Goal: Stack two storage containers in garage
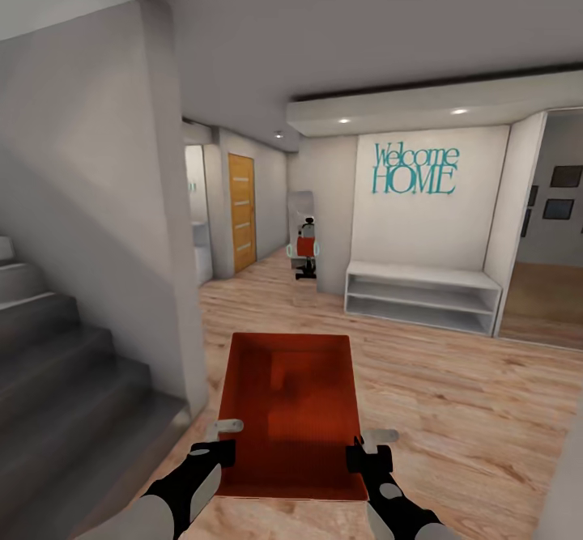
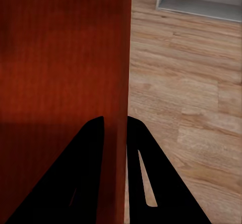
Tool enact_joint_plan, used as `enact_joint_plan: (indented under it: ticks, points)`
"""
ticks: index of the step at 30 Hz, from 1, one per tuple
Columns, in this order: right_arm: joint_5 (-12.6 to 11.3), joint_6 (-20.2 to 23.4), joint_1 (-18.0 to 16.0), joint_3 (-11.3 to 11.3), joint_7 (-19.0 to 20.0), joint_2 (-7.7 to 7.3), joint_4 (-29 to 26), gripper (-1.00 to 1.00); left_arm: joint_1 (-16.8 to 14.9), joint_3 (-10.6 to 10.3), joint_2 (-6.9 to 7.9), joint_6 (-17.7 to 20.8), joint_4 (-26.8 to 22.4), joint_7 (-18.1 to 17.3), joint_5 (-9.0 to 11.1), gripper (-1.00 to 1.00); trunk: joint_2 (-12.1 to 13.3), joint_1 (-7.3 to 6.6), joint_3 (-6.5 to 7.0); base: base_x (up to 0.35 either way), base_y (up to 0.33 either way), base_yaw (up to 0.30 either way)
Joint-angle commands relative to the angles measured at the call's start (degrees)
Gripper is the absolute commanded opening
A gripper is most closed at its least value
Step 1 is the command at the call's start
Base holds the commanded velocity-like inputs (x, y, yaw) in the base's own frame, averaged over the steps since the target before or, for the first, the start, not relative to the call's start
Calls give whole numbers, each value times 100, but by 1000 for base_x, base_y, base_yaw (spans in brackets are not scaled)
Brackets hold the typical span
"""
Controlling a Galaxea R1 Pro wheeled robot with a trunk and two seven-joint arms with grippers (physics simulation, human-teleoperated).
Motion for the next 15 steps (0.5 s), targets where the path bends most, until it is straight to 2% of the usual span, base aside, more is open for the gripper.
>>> enact_joint_plan:
  ticks: [1, 15]
  points:
    - [91, -15, -8, -215, -7, 3, -7, -100, -2, 42, 37, 43, -15, 108, -38, -100, -7, 4, -9, 321, 0, 0]
    - [91, -15, -8, -215, -7, -5, -16, -100, 0, 42, 37, 43, -17, 108, -37, -100, -7, 4, -9, 321, 0, 0]
